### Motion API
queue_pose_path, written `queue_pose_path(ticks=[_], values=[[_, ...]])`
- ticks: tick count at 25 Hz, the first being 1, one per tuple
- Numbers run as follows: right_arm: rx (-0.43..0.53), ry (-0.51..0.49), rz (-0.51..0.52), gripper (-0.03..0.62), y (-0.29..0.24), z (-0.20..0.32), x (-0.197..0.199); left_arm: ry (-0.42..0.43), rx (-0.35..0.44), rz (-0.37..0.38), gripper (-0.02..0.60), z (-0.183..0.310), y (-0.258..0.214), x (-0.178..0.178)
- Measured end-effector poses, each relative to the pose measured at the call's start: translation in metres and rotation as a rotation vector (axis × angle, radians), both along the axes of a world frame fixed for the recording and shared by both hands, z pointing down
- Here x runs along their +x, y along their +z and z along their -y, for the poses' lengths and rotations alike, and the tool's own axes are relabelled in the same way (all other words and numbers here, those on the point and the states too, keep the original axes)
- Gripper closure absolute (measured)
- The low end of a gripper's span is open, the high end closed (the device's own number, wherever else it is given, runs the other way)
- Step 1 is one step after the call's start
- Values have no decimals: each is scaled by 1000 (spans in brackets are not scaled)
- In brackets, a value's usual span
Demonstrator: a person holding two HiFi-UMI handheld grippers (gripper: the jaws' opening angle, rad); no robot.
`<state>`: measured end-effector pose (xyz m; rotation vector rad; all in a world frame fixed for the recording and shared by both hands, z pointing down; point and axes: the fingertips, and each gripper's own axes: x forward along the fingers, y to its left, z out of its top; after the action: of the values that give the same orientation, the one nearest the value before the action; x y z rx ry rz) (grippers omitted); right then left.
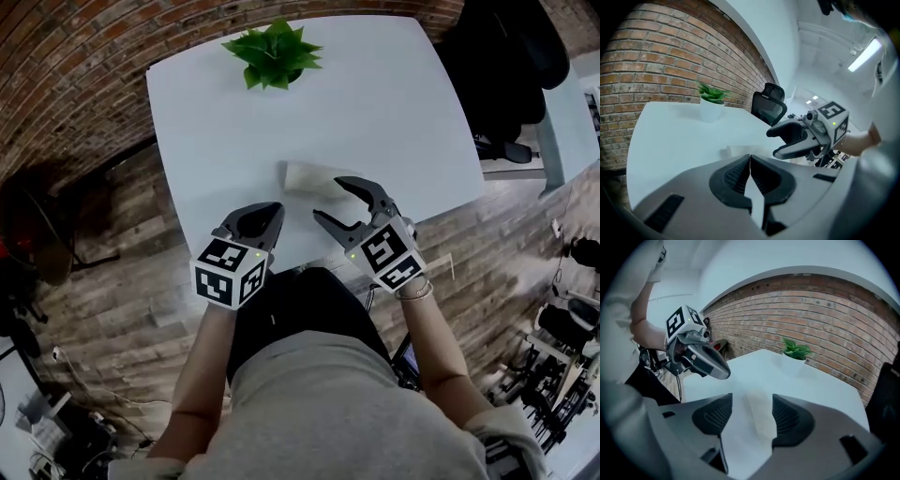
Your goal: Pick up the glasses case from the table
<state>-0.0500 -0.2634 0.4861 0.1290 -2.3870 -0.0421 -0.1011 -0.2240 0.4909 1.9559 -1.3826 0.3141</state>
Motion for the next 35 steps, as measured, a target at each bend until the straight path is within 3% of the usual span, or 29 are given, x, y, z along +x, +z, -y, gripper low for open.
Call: queue_pose_path(ticks=[9, 21, 25, 27, 35], values=[[25, -116, -190, 281, 57, 23, -13, -17, -22, -29, 574, -2, 26, -13], [53, -326, -389, 288, 100, 27, -28, -28, -27, -67, 574, 0, 46, -23], [-4, -326, -392, 272, 105, 29, -28, -33, -13, -84, 574, 6, 47, -25], [-33, -333, -389, 298, 106, 27, -28, -40, -15, -78, 574, 8, 49, -27], [-34, -298, -329, 306, 102, 27, -29, -42, -26, -148, 573, 16, 52, -27]])
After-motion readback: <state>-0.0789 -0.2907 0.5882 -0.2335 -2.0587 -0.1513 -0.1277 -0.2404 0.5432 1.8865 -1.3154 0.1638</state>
